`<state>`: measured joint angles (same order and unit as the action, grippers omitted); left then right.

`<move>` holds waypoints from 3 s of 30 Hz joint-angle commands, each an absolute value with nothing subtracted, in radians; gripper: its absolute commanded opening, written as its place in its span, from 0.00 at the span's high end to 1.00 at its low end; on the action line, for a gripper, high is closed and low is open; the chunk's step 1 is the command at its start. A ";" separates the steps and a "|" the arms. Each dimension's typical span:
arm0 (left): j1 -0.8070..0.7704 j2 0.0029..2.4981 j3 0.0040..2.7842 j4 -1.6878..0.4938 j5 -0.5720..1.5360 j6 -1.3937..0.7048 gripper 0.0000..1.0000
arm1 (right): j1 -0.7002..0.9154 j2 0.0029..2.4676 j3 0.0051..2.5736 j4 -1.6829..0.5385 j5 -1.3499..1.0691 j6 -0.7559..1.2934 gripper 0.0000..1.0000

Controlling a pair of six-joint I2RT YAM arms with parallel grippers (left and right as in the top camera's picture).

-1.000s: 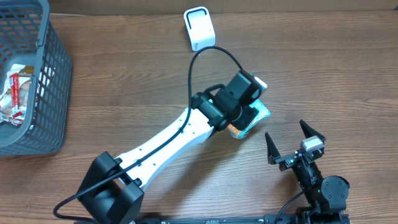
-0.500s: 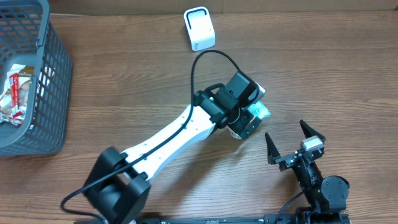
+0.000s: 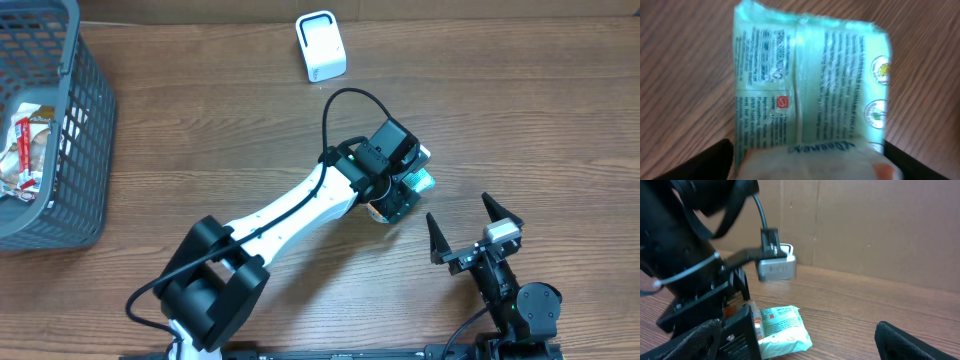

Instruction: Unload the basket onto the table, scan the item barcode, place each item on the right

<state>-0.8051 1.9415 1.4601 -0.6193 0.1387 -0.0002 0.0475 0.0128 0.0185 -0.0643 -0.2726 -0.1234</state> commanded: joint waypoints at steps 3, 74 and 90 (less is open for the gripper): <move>-0.812 1.979 1.489 -0.603 0.150 0.027 0.38 | 0.051 0.005 0.008 -0.058 -0.262 -0.115 0.00; -0.713 1.835 1.576 -0.711 0.142 -0.022 0.52 | 0.051 0.005 0.008 -0.059 -0.262 -0.115 0.00; -0.612 1.819 1.350 -0.818 -0.010 -0.268 0.51 | 0.051 0.005 0.008 -0.059 -0.262 -0.115 0.00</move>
<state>-0.6006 1.8454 1.4528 -0.8551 0.0231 -0.1562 0.0475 0.0128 0.0185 -0.0639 -0.2726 -0.1234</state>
